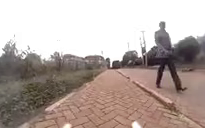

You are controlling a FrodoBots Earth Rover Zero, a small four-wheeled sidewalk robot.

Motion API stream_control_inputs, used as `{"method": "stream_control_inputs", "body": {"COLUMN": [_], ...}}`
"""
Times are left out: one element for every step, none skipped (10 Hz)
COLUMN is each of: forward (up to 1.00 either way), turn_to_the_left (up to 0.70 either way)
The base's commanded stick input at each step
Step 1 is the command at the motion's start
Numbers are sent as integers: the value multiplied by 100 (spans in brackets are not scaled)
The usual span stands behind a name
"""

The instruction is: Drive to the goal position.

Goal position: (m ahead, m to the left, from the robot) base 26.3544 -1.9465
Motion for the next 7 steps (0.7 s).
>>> {"method": "stream_control_inputs", "body": {"forward": [70, 70, 70, 70, 70, 70, 70], "turn_to_the_left": [0, 0, 0, 0, 0, 0, 0]}}
